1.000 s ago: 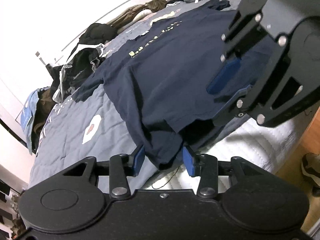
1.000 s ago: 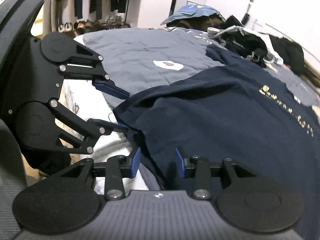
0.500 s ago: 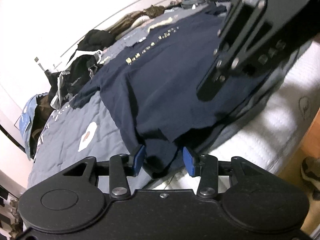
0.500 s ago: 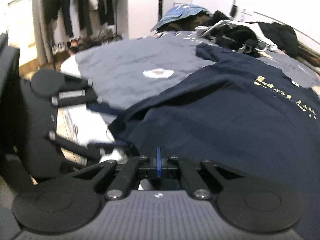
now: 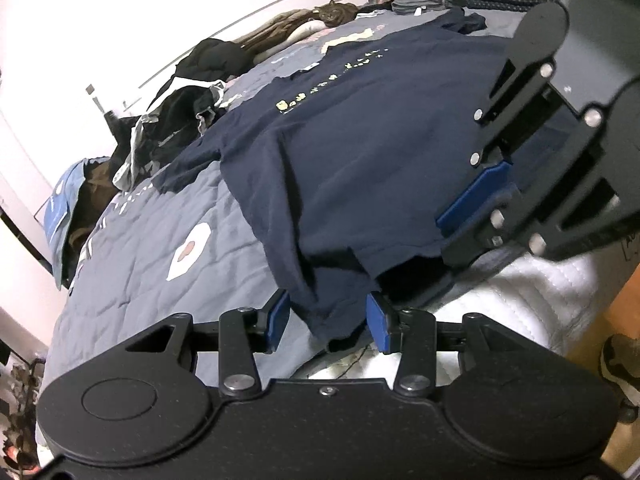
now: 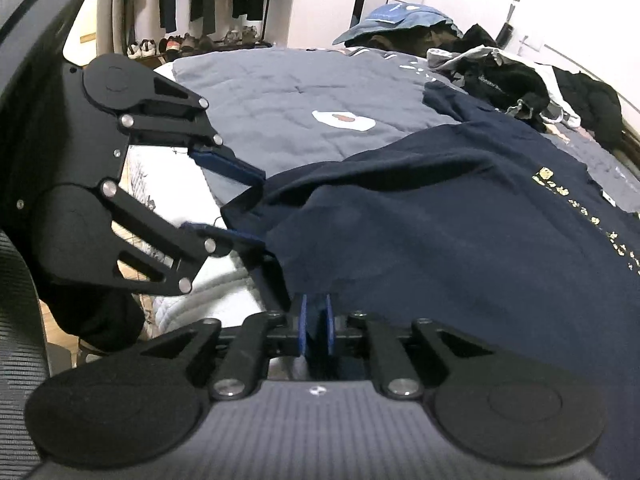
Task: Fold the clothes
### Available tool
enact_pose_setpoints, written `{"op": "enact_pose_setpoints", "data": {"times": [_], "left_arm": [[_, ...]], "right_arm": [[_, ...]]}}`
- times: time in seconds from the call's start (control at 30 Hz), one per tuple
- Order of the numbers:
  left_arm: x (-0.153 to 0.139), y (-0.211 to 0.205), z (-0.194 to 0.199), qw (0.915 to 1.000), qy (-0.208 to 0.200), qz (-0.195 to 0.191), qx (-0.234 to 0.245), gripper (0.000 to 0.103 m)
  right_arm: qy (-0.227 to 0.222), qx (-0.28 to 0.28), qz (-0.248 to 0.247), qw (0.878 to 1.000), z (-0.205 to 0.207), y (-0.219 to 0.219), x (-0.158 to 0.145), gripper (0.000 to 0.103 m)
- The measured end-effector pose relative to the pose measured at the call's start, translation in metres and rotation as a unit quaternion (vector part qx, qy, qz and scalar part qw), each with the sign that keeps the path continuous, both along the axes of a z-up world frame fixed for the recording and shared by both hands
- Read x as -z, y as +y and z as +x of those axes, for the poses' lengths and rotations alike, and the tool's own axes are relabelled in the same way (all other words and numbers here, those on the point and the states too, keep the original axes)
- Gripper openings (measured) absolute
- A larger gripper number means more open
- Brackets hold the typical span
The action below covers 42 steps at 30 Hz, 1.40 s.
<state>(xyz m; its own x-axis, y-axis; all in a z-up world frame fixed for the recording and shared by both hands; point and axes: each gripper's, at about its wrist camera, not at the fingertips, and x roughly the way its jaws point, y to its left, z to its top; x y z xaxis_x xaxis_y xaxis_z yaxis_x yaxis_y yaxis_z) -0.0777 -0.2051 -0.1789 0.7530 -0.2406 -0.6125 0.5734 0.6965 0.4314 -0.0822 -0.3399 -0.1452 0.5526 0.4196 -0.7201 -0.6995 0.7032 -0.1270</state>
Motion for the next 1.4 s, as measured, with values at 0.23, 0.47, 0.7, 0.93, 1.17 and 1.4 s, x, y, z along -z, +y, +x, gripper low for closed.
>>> {"op": "enact_pose_setpoints", "data": {"times": [0.23, 0.47, 0.7, 0.93, 1.17, 1.4], "left_arm": [[-0.006, 0.004, 0.001, 0.9998, 0.004, -0.014, -0.013, 0.043], [-0.005, 0.002, -0.004, 0.9998, 0.010, -0.018, 0.007, 0.043], [0.002, -0.014, -0.015, 0.9988, -0.019, 0.003, 0.046, 0.044], [0.020, -0.032, -0.018, 0.9949, -0.050, 0.054, 0.069, 0.039], [-0.016, 0.001, -0.005, 0.9994, -0.013, 0.025, 0.017, 0.002], [-0.047, 0.030, -0.014, 0.9991, 0.036, 0.013, 0.016, 0.001]], "right_arm": [[-0.021, -0.030, -0.009, 0.999, -0.006, 0.009, 0.003, 0.037], [-0.032, -0.013, -0.024, 0.999, 0.000, 0.006, 0.006, 0.000], [-0.022, 0.014, 0.048, 0.999, 0.003, -0.013, -0.024, 0.000], [-0.005, 0.027, 0.089, 0.996, 0.005, -0.027, -0.040, 0.000], [0.009, 0.014, 0.080, 0.997, 0.002, -0.028, -0.039, 0.000], [0.029, -0.028, 0.059, 0.997, -0.009, -0.016, -0.033, 0.000]]}}
